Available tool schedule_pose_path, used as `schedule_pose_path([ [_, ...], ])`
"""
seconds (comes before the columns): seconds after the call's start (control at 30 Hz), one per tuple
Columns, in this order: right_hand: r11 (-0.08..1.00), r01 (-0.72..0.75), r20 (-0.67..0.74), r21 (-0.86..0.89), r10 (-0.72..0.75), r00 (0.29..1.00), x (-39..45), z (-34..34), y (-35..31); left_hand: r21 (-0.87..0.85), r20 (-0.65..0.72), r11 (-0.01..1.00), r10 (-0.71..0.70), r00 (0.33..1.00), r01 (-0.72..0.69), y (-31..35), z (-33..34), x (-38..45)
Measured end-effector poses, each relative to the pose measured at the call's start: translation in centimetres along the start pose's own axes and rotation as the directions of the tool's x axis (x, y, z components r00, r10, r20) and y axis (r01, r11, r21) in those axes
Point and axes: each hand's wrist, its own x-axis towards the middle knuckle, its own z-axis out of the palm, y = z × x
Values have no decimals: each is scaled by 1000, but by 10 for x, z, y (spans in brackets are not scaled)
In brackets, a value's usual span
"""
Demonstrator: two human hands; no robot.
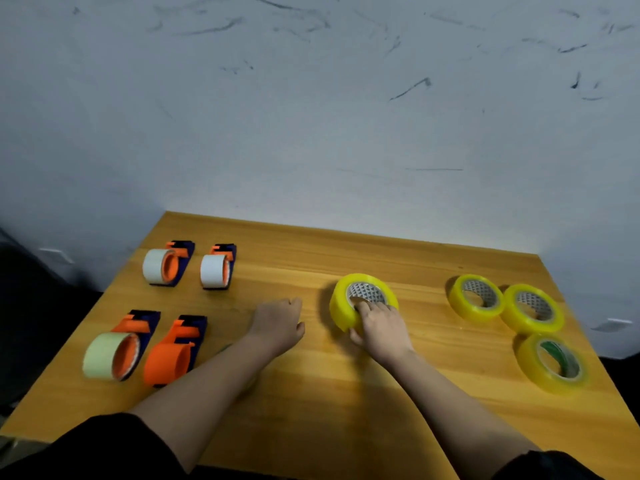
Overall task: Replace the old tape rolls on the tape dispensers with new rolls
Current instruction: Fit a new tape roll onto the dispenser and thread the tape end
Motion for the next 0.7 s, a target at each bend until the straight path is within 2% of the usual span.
schedule_pose_path([
  [0.17,1000,15,24,3,-15,1000,4,4,-22,-6,43,996,-86,995,86,-15,7,-17],
  [0.33,999,0,7,50,0,1000,16,-1,-60,-70,20,988,-135,991,136,-48,4,-27],
  [0.5,997,-11,-21,72,12,1000,33,-1,-116,-108,-24,991,-81,996,78,-96,2,-35],
  [0.7,983,-130,-2,127,132,991,52,9,-197,-159,-12,987,-39,999,37,-179,10,-54],
])
